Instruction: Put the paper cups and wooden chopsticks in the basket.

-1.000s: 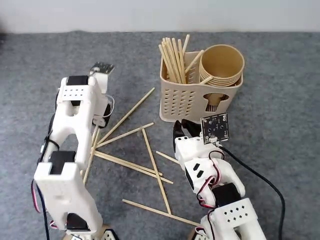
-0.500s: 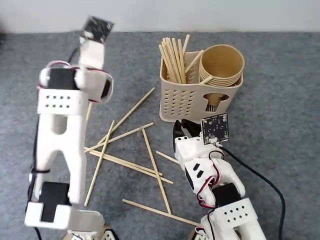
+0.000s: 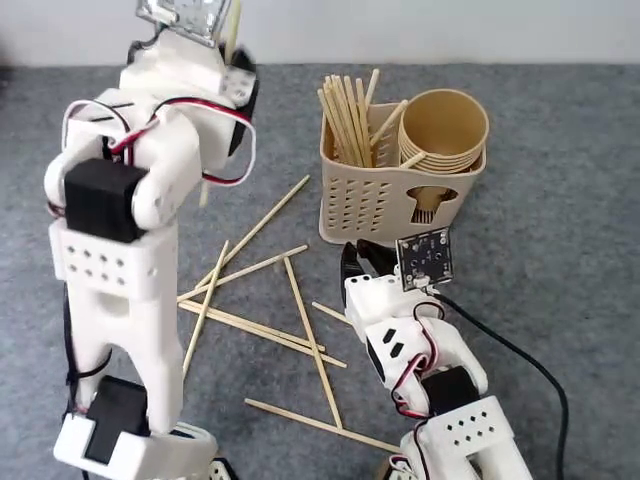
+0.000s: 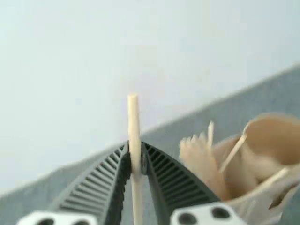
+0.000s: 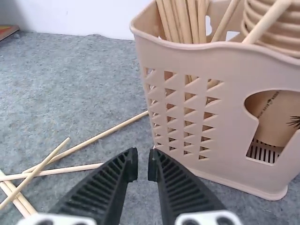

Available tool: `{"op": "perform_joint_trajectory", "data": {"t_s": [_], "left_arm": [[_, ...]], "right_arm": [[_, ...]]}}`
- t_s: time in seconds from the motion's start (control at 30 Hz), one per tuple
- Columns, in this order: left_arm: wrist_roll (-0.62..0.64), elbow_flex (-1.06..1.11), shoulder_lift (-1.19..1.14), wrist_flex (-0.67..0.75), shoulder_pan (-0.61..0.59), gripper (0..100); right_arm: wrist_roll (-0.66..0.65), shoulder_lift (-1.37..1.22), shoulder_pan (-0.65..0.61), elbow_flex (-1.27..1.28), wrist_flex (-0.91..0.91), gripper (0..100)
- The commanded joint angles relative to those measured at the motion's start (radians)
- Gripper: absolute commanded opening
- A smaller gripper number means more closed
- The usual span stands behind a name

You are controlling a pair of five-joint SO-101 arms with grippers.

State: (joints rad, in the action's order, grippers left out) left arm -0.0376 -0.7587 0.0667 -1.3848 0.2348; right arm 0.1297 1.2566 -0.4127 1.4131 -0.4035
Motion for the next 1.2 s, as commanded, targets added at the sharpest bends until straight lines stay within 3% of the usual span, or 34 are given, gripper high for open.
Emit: {"op": "perform_joint_trajectory", "data": {"t_s": [0.0,0.3,0.47,0.63,0.83,1.17], "left_arm": [[0.080,-0.068,0.040,0.149,0.048,1],[0.262,0.139,0.040,0.511,0.117,1],[0.267,0.358,0.040,0.729,0.135,1],[0.265,0.561,0.040,0.853,0.155,2],[0.269,0.625,0.051,0.810,0.157,12],[0.264,0.418,0.051,0.436,0.069,13]], "right_arm": [[-0.002,0.005,0.016,-0.006,0.025,5.3],[0.006,0.005,0.133,-0.012,0.104,5.3],[0.008,0.005,0.153,-0.012,0.114,5.3],[0.008,0.005,0.151,-0.012,0.111,5.3],[0.006,0.005,0.150,-0.012,0.111,5.3],[0.005,0.005,0.148,-0.012,0.111,5.3]]}}
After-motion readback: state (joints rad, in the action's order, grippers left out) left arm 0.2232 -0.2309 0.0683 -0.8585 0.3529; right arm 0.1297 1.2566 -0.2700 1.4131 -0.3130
